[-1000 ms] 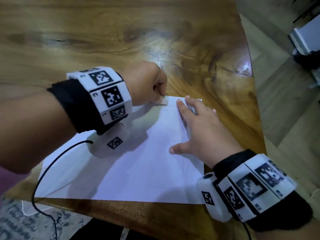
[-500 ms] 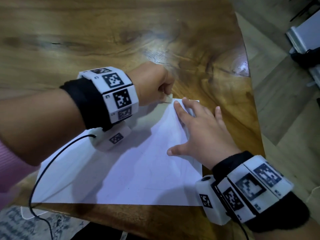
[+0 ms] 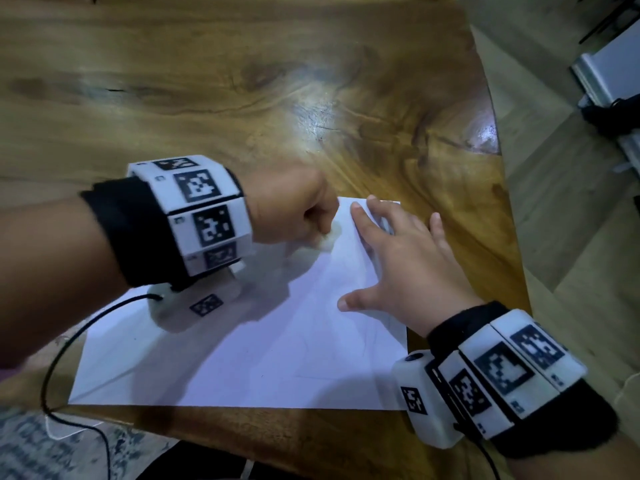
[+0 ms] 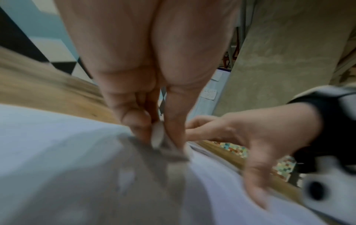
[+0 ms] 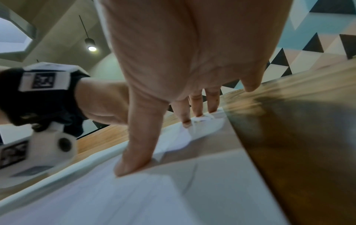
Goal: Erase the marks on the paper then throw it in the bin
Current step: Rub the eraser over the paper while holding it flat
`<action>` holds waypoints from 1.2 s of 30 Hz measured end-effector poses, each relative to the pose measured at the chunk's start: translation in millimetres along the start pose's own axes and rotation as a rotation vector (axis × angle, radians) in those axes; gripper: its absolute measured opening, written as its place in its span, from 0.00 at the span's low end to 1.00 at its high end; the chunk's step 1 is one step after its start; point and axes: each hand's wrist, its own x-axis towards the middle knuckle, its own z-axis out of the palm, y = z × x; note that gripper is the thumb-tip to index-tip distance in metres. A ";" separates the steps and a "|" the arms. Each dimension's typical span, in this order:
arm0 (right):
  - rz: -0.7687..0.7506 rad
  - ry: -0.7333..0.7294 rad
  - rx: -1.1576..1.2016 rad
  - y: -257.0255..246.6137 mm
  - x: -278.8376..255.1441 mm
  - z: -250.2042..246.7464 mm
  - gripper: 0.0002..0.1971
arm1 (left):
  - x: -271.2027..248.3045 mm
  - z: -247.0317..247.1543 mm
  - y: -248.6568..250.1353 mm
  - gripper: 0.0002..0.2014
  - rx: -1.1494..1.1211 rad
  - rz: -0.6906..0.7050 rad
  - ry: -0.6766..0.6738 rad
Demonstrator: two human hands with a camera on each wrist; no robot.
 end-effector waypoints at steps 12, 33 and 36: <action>0.009 -0.005 -0.026 -0.3 1.0 -0.5 0.58 | 1.5 -2.3 -0.1 0.03 -0.002 -0.001 -0.043; 0.017 -0.011 0.050 0.4 1.0 2.5 0.59 | 3.4 -2.4 3.9 0.08 0.054 0.004 0.118; 0.020 -0.014 0.052 0.4 0.8 2.4 0.60 | -5.4 6.1 4.3 0.07 0.060 0.017 0.138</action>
